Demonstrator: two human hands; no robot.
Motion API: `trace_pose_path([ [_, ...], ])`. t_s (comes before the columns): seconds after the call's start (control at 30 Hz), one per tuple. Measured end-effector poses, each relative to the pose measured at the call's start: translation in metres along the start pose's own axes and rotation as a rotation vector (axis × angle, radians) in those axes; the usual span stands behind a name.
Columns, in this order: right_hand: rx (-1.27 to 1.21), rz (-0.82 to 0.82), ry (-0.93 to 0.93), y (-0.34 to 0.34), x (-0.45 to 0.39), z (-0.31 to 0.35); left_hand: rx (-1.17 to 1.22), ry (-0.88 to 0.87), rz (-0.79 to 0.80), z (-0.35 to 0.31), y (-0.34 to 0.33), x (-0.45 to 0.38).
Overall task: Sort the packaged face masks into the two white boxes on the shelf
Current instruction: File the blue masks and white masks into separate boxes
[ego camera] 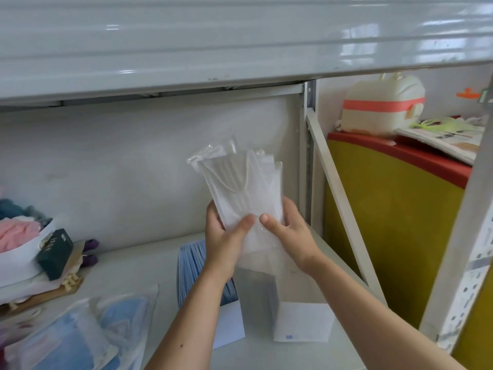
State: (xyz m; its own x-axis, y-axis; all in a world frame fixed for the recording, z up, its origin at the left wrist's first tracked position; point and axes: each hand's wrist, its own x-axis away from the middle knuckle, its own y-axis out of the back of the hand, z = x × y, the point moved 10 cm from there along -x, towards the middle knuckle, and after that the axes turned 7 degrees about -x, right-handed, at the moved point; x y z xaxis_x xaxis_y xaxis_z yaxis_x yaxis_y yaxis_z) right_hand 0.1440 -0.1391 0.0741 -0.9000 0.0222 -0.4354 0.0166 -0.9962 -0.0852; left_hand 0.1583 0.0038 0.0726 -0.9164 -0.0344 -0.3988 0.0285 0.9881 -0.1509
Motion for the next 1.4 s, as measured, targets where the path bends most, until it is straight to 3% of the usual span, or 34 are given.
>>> trace_pose_path([
  [0.2,-0.02,0.021,0.014,0.0,0.011,-0.005,0.006,0.076,0.167,0.009,-0.022,0.002],
  [0.4,0.165,-0.082,-0.002,0.034,0.008,0.0,-0.041,-0.01,0.178,0.003,-0.039,-0.002],
  [0.6,0.053,-0.051,-0.039,0.039,0.004,0.003,-0.082,-0.054,0.17,-0.003,-0.046,-0.011],
  [0.83,-0.067,0.064,-0.225,0.025,0.02,-0.042,-0.178,0.124,0.42,0.041,-0.04,0.005],
  [1.4,0.049,-0.009,-0.012,0.007,0.01,-0.015,-0.131,0.006,0.326,0.007,-0.03,-0.005],
])
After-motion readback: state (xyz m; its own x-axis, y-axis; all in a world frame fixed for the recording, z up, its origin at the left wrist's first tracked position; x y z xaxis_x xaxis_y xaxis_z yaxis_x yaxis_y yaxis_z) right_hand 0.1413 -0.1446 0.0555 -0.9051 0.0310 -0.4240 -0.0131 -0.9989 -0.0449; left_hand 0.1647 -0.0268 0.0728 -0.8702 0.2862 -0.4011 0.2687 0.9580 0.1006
